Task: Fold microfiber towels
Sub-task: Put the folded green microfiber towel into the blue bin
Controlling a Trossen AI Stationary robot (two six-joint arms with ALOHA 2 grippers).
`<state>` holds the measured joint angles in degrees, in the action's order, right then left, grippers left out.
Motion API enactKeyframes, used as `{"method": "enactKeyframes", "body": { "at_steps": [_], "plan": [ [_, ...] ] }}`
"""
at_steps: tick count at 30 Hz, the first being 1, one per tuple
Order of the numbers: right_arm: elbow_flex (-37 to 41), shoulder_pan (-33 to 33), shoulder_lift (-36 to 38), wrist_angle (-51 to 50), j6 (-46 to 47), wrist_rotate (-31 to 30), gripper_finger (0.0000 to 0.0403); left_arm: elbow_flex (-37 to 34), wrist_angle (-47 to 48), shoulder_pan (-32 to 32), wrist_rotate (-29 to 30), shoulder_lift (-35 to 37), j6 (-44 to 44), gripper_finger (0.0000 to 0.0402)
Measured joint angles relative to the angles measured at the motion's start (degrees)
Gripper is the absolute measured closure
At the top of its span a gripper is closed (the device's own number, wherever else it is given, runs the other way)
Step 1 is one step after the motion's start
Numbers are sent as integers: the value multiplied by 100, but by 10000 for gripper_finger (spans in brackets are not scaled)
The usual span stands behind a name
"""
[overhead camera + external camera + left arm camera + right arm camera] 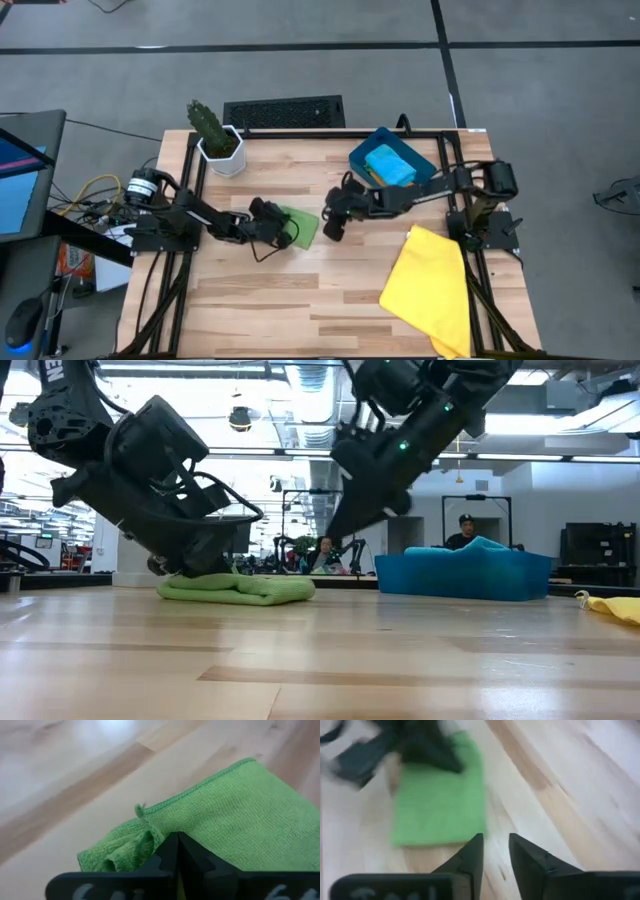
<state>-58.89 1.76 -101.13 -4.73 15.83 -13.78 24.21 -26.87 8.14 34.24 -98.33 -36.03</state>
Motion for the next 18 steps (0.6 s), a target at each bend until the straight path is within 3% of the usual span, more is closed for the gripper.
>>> {"method": "enactKeyframes", "body": {
  "at_steps": [4,11,18],
  "plan": [
    [0,-238,-6,-448,869,199,243,-2,-84,137,-10,-6,-172,401],
    [12,-259,-693,-163,2367,936,169,-13,-256,404,90,-21,-1106,402],
    [-7,-20,-880,434,3118,782,158,-16,-243,628,490,-32,-1770,402]
  ]
}}
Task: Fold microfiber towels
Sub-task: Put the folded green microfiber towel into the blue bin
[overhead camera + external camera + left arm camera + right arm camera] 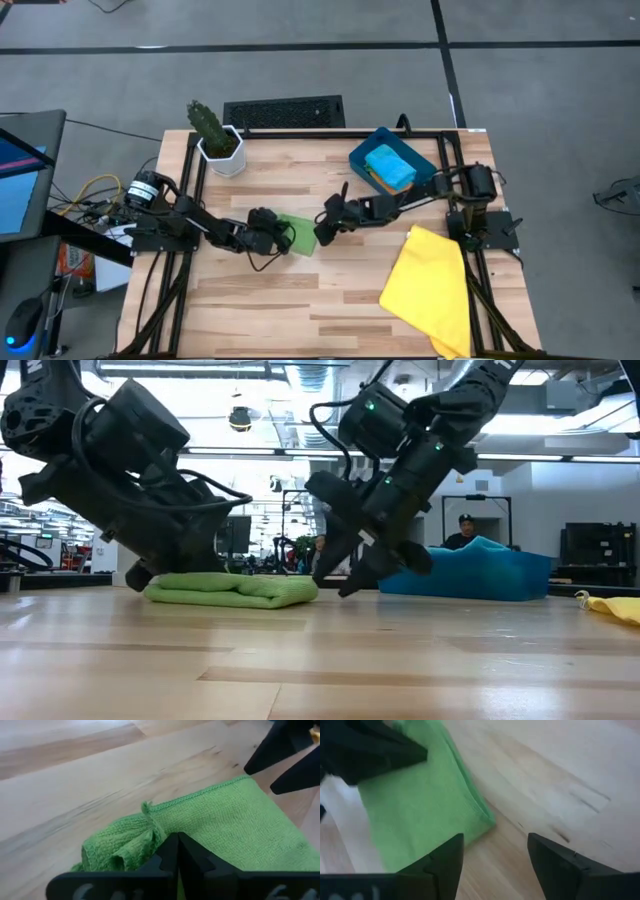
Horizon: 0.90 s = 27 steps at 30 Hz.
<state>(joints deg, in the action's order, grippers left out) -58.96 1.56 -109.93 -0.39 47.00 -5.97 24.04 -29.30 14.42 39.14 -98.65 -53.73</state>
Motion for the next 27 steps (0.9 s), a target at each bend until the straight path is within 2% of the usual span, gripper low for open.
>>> {"method": "enactKeyframes", "body": {
  "at_steps": [4,9,18,27],
  "plan": [
    [0,115,-2,251,102,-466,159,-1,-33,32,204,0,-155,402],
    [-2,132,-93,368,334,-605,159,-1,-74,32,404,-2,-392,401],
    [-1,158,-400,1076,518,-604,159,19,-135,32,681,-55,-591,401],
    [-75,140,-927,1874,798,-429,160,316,-174,43,930,-602,-587,402]
  ]
}}
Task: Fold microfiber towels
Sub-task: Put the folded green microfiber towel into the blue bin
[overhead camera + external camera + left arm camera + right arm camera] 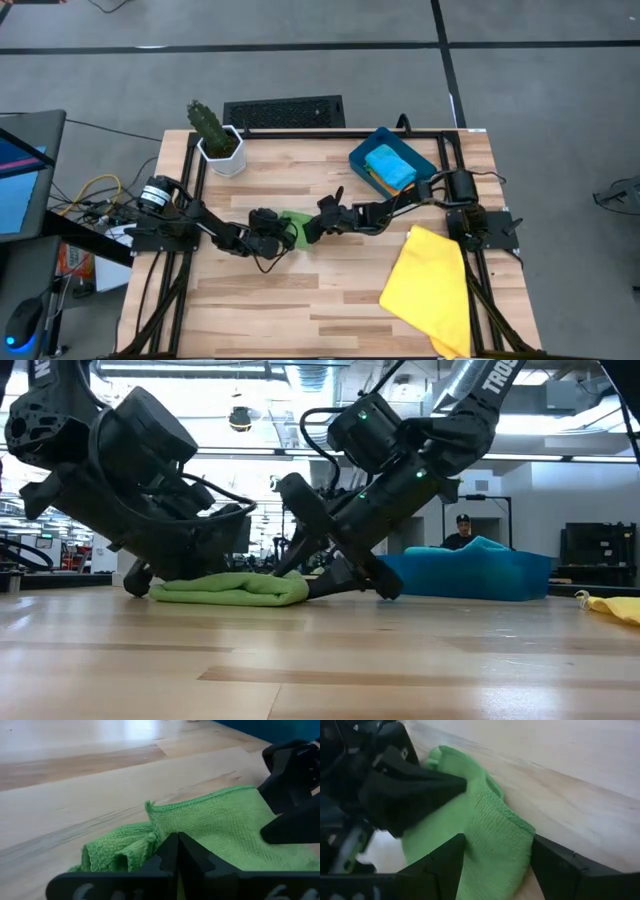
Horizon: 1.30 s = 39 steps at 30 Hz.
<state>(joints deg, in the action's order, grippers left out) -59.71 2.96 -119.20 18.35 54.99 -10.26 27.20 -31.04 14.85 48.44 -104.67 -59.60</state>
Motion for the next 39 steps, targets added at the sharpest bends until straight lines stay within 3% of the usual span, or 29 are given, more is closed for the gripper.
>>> {"method": "enactKeyframes", "body": {
  "at_steps": [6,14,18,21,28,32,39],
  "plan": [
    [-13,-7,22,-77,147,54,196,39,35,-4,-114,17,71,402],
    [-2,-7,20,-111,-419,196,374,43,66,-11,-423,168,292,401],
    [13,-146,155,-244,-636,317,369,34,397,-13,-572,817,951,401],
    [35,-356,363,-543,-1045,303,365,36,1184,-70,-511,1558,1296,401],
    [33,-1217,1170,-1223,-2158,345,375,37,2817,-71,-154,3044,1410,401],
    [19,-1855,1753,-1734,-2535,349,375,37,3158,-4,129,3356,1413,401],
    [20,-2860,2755,-2995,-2945,271,367,37,3286,59,287,3252,1366,401]
  ]
}}
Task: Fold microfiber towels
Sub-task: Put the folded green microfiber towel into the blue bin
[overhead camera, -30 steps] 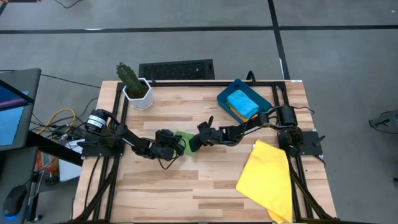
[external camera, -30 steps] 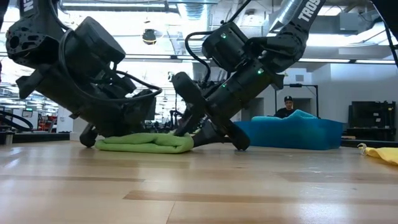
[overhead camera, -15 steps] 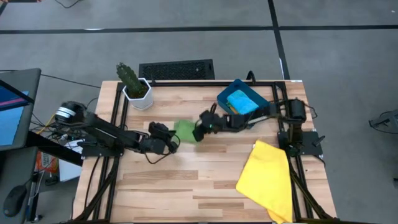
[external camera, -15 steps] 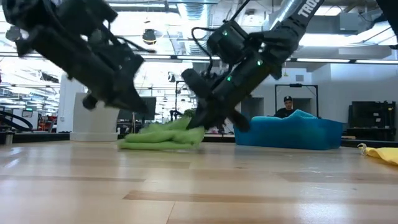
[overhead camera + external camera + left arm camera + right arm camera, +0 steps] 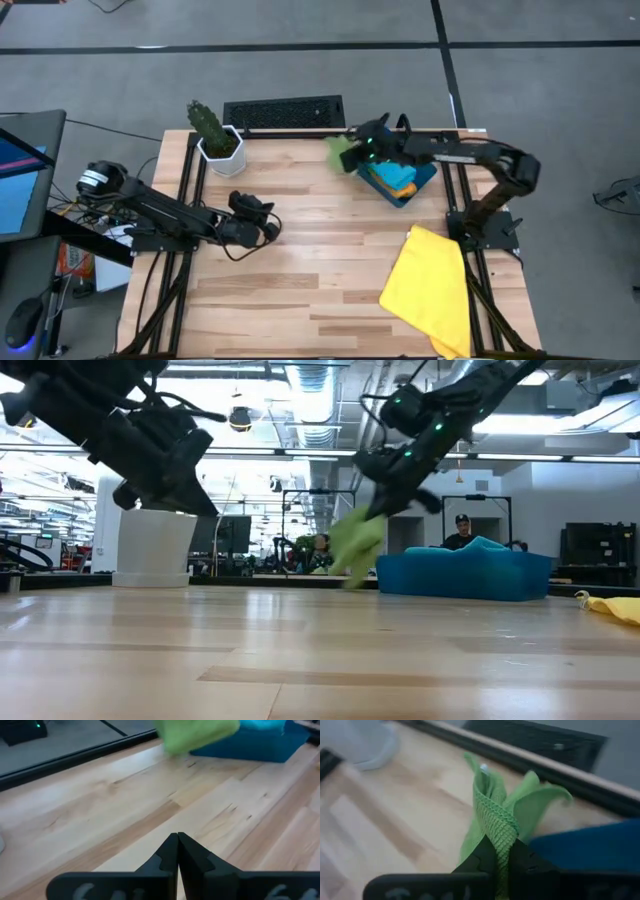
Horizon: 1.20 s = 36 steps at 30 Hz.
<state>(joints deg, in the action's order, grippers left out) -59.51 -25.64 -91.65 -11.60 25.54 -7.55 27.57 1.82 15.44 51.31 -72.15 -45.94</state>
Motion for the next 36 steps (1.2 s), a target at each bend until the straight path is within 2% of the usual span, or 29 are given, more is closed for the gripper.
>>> {"method": "enactKeyframes", "body": {
  "at_steps": [3,8,14,22,31,36],
  "plan": [
    [9,-274,359,-580,-47,-87,369,0,86,0,17,-63,-21,401],
    [438,-536,1042,-836,59,-158,367,0,100,0,68,-110,-41,401],
    [1271,-652,1864,-815,320,-332,367,0,133,2,156,-110,-39,401],
    [2273,-711,2344,-640,746,-457,365,0,134,2,190,-110,-39,401],
    [2422,-900,2929,-608,635,-472,364,0,134,2,190,-110,-44,401],
    [2420,-1035,3214,-971,597,-478,364,0,134,2,188,-108,-48,401]
  ]
}}
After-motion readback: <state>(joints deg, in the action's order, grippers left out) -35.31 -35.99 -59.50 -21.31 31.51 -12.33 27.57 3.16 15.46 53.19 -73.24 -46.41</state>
